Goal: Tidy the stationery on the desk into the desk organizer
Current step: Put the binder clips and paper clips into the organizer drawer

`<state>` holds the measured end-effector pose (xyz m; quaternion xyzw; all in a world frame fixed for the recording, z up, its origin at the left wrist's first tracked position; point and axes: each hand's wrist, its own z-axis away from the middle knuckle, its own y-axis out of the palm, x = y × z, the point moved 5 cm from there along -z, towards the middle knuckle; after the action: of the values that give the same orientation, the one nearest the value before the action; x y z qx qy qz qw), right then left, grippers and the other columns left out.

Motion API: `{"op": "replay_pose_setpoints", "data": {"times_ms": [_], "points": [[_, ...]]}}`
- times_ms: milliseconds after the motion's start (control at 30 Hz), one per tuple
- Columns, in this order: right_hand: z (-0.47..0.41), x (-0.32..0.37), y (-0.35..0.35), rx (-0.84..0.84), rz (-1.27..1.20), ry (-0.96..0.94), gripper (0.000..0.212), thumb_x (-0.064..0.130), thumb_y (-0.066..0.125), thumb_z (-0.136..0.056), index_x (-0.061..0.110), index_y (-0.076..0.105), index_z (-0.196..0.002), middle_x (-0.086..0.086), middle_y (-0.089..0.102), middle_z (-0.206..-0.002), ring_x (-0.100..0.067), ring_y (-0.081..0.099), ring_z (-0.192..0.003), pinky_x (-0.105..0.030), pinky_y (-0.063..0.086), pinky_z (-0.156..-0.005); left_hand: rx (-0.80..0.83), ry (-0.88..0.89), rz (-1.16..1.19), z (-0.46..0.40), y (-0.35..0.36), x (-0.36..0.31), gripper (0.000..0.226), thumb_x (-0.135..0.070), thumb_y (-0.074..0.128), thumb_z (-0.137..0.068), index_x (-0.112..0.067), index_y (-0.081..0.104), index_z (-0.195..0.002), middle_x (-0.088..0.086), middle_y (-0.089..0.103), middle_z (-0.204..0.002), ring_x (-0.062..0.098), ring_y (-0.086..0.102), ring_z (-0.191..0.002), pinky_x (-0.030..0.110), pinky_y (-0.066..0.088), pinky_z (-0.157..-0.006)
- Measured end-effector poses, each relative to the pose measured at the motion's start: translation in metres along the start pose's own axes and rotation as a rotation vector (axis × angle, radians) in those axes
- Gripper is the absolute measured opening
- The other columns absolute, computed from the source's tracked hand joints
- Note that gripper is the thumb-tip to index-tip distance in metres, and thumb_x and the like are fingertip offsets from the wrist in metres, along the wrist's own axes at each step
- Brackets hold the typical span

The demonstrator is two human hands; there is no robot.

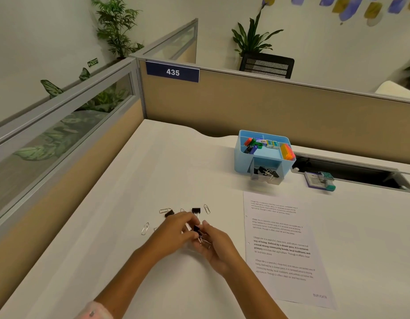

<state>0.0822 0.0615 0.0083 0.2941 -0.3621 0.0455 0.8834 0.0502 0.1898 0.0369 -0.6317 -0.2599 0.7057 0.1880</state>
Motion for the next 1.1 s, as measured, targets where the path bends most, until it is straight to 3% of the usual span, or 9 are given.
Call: {"op": "replay_pose_setpoints", "data": {"times_ms": [200, 300, 367, 500, 633, 767, 967, 1100], "points": [[-0.002, 0.002, -0.022, -0.11, 0.01, -0.048, 0.012, 0.0, 0.06, -0.087, -0.001, 0.071, -0.09, -0.015, 0.071, -0.09, -0.021, 0.068, -0.086, -0.02, 0.056, -0.069, -0.103, -0.063, -0.061, -0.011, -0.018, 0.017, 0.031, -0.021, 0.07, -0.081, -0.024, 0.063, -0.111, -0.009, 0.054, -0.1, 0.006, 0.057, -0.077, 0.009, 0.041, -0.069], [-0.004, 0.005, -0.034, -0.181, 0.023, -0.063, 0.012, -0.006, 0.061, -0.085, 0.0, 0.07, -0.091, -0.013, 0.072, -0.088, -0.018, 0.069, -0.078, -0.019, 0.055, -0.061, -0.077, -0.089, -0.297, -0.019, -0.038, 0.034, 0.04, -0.011, 0.065, -0.085, -0.021, 0.058, -0.124, -0.003, 0.048, -0.106, 0.015, 0.053, -0.092, 0.021, 0.043, -0.081], [-0.005, 0.005, -0.039, -0.211, 0.056, -0.078, 0.013, -0.006, 0.062, -0.084, 0.002, 0.069, -0.092, -0.011, 0.072, -0.089, -0.017, 0.068, -0.079, -0.018, 0.055, -0.062, -0.016, -0.082, -0.462, -0.024, -0.047, 0.042, 0.046, -0.009, 0.062, -0.085, -0.028, 0.055, -0.127, -0.001, 0.047, -0.112, 0.019, 0.045, -0.101, 0.03, 0.043, -0.087], [-0.006, 0.006, -0.047, -0.246, 0.113, -0.101, 0.015, -0.003, 0.063, -0.084, 0.004, 0.066, -0.097, -0.011, 0.069, -0.093, -0.018, 0.067, -0.085, -0.021, 0.055, -0.069, 0.067, -0.048, -0.581, -0.032, -0.051, 0.049, 0.043, -0.013, 0.063, -0.084, -0.032, 0.057, -0.122, -0.008, 0.043, -0.106, 0.015, 0.039, -0.1, 0.027, 0.031, -0.087], [-0.005, 0.011, -0.049, -0.236, 0.129, -0.105, 0.015, -0.004, 0.063, -0.083, 0.004, 0.065, -0.096, -0.011, 0.069, -0.089, -0.02, 0.067, -0.084, -0.022, 0.056, -0.068, 0.099, -0.023, -0.657, -0.036, -0.048, 0.053, 0.033, -0.018, 0.063, -0.085, -0.03, 0.059, -0.115, -0.008, 0.046, -0.11, 0.012, 0.036, -0.095, 0.028, 0.032, -0.086], [-0.004, 0.018, -0.05, -0.241, 0.117, -0.104, 0.017, -0.006, 0.065, -0.082, 0.002, 0.068, -0.096, -0.013, 0.071, -0.092, -0.022, 0.068, -0.086, -0.021, 0.057, -0.065, 0.046, 0.001, -0.619, -0.034, -0.047, 0.052, 0.026, -0.021, 0.061, -0.087, -0.024, 0.058, -0.113, -0.009, 0.05, -0.113, 0.013, 0.04, -0.098, 0.029, 0.035, -0.087], [-0.007, 0.026, -0.047, -0.258, 0.035, -0.087, 0.014, -0.008, 0.058, -0.085, 0.0, 0.069, -0.091, -0.014, 0.071, -0.089, -0.019, 0.068, -0.08, -0.019, 0.057, -0.063, -0.081, 0.096, -0.345, -0.03, -0.029, 0.011, 0.022, -0.029, 0.059, -0.089, -0.028, 0.057, -0.11, -0.021, 0.054, -0.105, 0.007, 0.047, -0.101, 0.026, 0.028, -0.083], [-0.01, 0.029, -0.039, -0.165, -0.175, -0.04, 0.016, 0.004, 0.055, -0.091, -0.005, 0.067, -0.095, -0.018, 0.071, -0.092, -0.021, 0.068, -0.083, -0.026, 0.059, -0.07, -0.106, 0.236, -0.299, -0.029, 0.004, -0.024, 0.024, -0.037, 0.059, -0.086, -0.032, 0.058, -0.109, -0.022, 0.056, -0.105, 0.001, 0.045, -0.096, 0.025, 0.033, -0.084]]}}
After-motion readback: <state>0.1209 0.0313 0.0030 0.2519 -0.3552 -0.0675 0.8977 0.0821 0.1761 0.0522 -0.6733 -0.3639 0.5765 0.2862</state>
